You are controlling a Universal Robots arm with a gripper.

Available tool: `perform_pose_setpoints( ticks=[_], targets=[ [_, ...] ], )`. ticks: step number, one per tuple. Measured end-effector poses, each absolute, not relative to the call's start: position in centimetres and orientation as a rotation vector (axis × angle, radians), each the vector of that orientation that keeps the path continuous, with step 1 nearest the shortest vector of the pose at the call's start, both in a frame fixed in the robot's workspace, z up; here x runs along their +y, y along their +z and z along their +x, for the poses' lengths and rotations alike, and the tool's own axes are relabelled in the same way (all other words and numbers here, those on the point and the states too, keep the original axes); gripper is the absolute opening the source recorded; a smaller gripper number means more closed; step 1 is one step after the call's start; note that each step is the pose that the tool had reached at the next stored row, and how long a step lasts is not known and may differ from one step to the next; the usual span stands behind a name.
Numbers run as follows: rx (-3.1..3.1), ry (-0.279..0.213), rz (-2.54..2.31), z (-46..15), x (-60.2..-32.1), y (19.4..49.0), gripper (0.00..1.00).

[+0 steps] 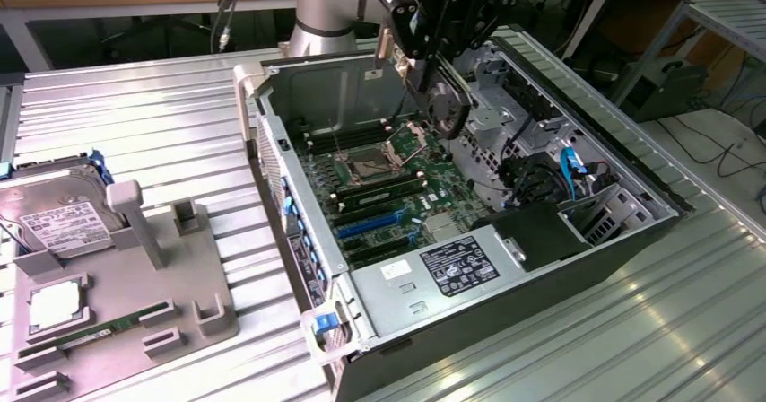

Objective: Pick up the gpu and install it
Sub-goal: 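Pick up the gpu and move the gpu toward the slot, then insert the gpu into the slot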

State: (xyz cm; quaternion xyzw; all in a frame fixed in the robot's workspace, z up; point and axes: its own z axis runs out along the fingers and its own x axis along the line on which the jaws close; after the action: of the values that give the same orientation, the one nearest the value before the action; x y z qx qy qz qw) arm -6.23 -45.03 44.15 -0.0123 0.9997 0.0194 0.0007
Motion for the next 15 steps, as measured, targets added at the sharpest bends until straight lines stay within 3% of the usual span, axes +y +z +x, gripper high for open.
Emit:
perform_pose_setpoints(
  ticks=[15],
  targets=[
    [3.139,0.061,-0.042,-5.11,-45.03,44.13,0.28]
  ],
)
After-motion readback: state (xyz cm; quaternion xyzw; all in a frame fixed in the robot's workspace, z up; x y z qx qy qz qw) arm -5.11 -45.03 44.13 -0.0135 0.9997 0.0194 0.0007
